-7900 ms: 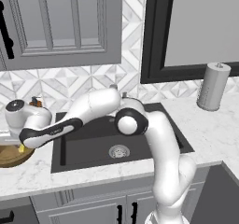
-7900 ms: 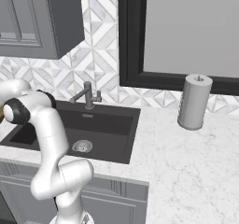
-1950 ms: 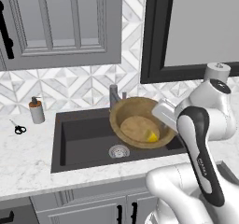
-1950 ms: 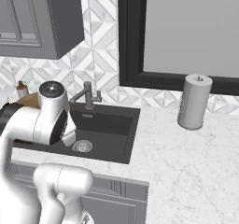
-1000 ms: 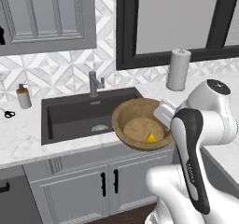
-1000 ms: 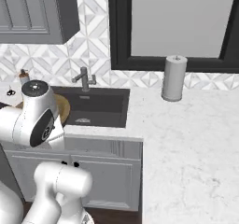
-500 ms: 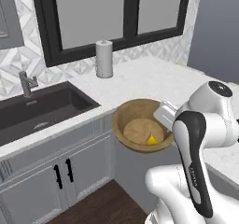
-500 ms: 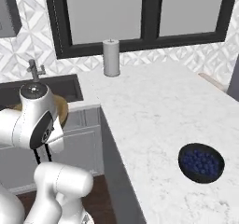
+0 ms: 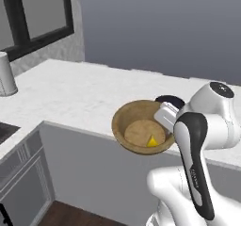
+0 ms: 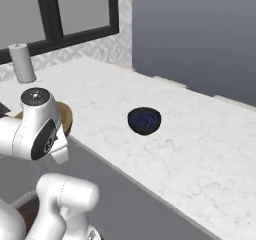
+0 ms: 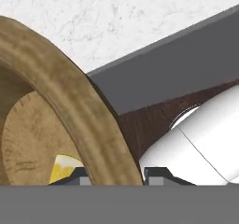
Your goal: Pick the lemon wedge from the sink and place it in the bowl. Then pick the bowl and place it in the microwave. Then close the microwave door and press the start button.
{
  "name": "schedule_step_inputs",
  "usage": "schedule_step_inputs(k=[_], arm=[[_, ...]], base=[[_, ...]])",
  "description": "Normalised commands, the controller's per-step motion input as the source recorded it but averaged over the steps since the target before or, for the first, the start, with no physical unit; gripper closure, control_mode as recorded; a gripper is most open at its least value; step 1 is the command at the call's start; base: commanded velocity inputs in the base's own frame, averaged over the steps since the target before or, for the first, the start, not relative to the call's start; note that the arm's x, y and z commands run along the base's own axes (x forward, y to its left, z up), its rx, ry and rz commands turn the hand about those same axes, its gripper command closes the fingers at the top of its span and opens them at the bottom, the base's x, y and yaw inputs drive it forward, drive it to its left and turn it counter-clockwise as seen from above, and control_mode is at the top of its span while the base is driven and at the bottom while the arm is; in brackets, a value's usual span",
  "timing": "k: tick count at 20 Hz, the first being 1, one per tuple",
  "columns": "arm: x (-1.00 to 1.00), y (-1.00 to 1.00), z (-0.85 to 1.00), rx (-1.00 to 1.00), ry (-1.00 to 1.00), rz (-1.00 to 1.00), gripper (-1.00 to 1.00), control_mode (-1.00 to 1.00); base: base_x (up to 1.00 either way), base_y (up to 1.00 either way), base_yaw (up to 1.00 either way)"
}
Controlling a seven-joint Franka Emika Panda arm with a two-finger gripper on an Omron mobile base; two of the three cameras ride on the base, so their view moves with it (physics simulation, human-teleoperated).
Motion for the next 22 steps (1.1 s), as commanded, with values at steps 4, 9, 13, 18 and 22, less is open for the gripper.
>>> schedule_step_inputs(k=[4, 9, 13, 18, 22], arm=[[0.00, 0.00, 0.00, 0.00, 0.00, 0.00, 1.00, 1.00], [0.00, 0.00, 0.00, 0.00, 0.00, 0.00, 1.00, 1.00], [0.00, 0.00, 0.00, 0.00, 0.00, 0.00, 1.00, 1.00], [0.00, 0.00, 0.00, 0.00, 0.00, 0.00, 1.00, 1.00], [0.00, 0.00, 0.00, 0.00, 0.00, 0.00, 1.00, 1.00]], base=[[-0.47, 0.00, -0.87], [-0.39, 0.00, -0.87], [-0.29, 0.00, -0.87], [-0.17, 0.00, -0.84], [-0.06, -0.05, -0.82]])
